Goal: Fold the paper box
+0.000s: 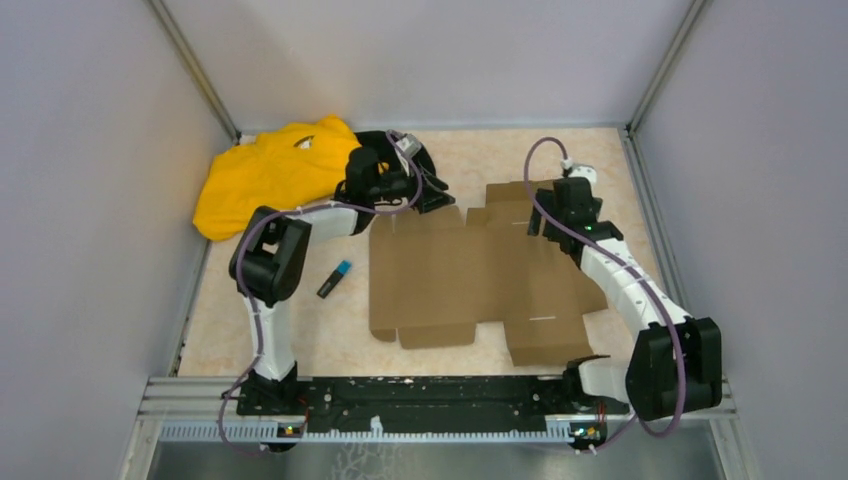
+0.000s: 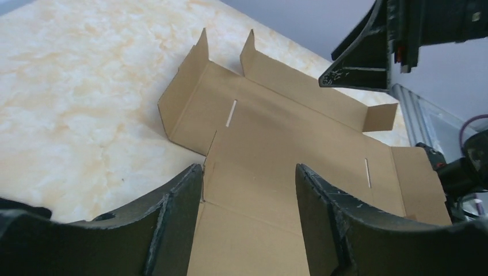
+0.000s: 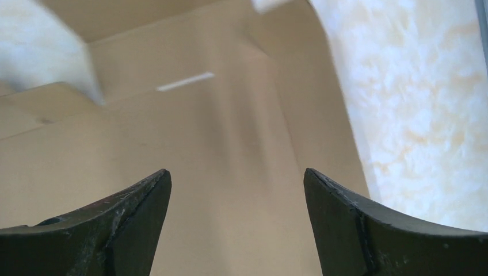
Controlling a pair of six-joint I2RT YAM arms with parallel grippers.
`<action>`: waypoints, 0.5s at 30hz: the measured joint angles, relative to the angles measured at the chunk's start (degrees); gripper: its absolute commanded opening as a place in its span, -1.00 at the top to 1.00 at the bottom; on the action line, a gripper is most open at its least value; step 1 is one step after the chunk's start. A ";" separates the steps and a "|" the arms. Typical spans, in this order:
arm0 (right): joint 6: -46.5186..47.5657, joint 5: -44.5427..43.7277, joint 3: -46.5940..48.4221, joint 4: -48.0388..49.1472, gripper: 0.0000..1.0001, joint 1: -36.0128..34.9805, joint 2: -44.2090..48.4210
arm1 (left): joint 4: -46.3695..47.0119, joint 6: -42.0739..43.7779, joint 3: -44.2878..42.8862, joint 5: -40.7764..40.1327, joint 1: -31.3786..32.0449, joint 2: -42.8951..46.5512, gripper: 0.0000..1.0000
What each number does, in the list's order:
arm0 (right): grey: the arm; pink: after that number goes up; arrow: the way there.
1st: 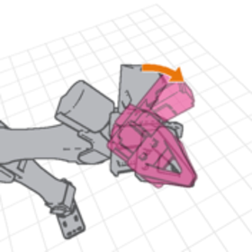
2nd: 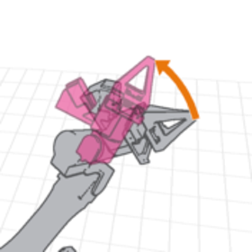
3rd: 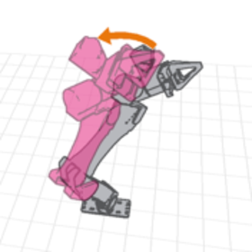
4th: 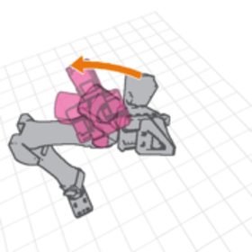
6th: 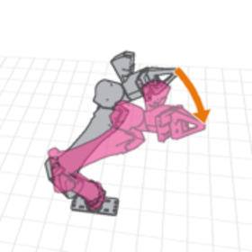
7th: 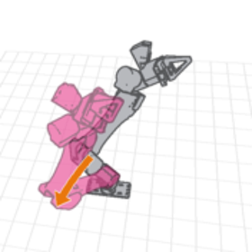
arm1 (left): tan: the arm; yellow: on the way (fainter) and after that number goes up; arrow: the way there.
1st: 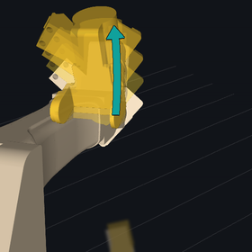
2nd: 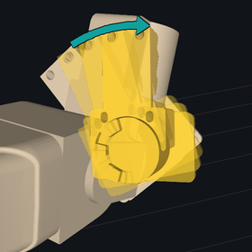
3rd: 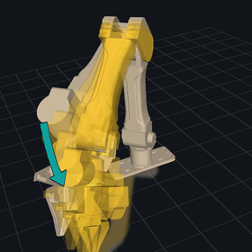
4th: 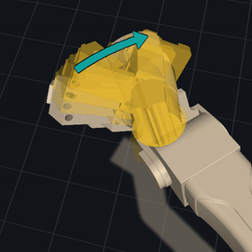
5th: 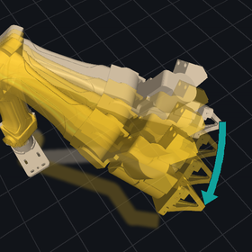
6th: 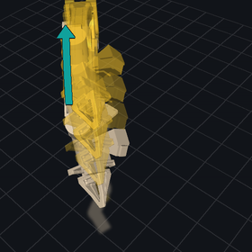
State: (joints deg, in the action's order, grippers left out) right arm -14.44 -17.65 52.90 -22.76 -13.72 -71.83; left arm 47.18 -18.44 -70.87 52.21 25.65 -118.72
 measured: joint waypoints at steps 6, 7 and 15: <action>-6.01 5.88 -11.04 4.70 -0.57 11.52 0.83 | -22.49 7.91 -0.22 -10.95 2.62 8.79 -0.45; -6.73 6.99 -12.44 5.40 -0.56 12.09 0.83 | -24.90 8.26 0.90 -13.18 3.02 9.92 -0.49; -8.11 12.98 -18.34 10.45 -0.54 12.00 2.69 | -38.58 7.26 11.32 -24.74 0.79 14.93 -0.52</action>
State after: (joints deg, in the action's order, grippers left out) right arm -22.55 -4.67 34.57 -12.32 -1.72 -69.14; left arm 8.60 -11.18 -59.55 27.46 26.44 -103.79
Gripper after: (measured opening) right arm 0.773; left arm 0.756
